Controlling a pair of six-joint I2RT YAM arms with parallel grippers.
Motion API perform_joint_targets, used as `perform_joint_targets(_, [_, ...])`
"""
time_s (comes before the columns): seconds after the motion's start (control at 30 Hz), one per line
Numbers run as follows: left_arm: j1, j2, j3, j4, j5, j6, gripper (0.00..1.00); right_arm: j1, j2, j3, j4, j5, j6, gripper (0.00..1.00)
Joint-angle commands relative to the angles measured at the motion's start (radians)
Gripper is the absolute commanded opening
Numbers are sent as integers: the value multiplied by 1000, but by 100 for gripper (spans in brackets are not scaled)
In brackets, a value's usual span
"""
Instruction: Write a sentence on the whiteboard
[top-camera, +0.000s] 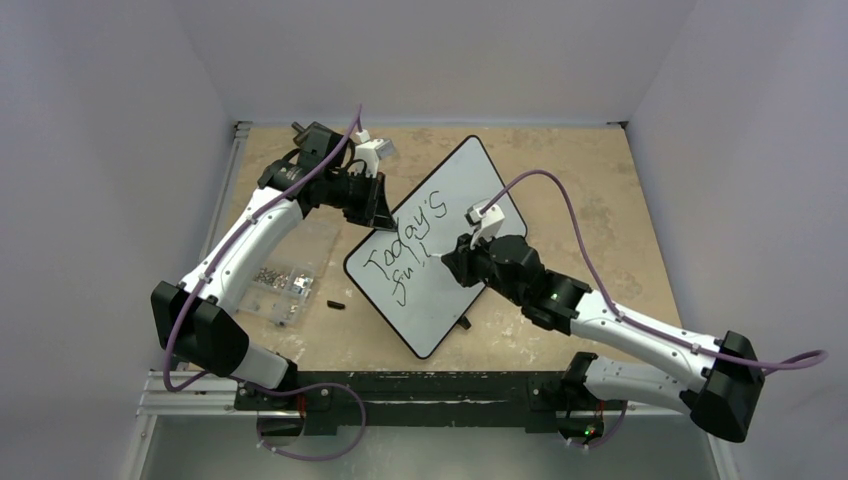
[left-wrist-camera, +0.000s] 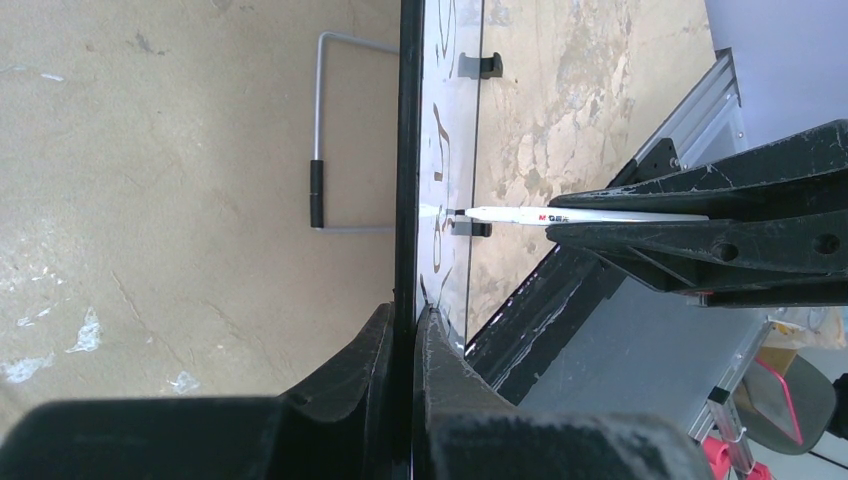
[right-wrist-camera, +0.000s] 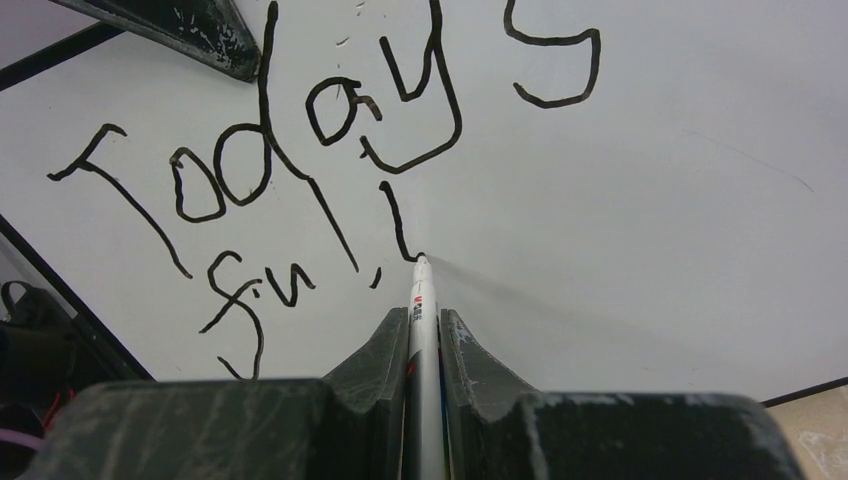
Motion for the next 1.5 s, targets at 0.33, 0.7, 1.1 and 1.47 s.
perform_joint_targets(0.33, [8, -41, 4, 23, -121, 31, 0, -6, -85, 70, -57, 46, -27, 0])
perform_joint_targets(0.7, [8, -28, 7, 12, -119, 38, 0, -47, -105, 58, -46, 67, -55, 0])
perform_joint_targets(1.1, [8, -28, 8, 13, -93, 36, 0, -186, -121, 36, 6, -69, -49, 0])
perform_joint_targets(1.47, [8, -36, 4, 10, -119, 36, 0, -196, -175, -20, 22, -136, -21, 0])
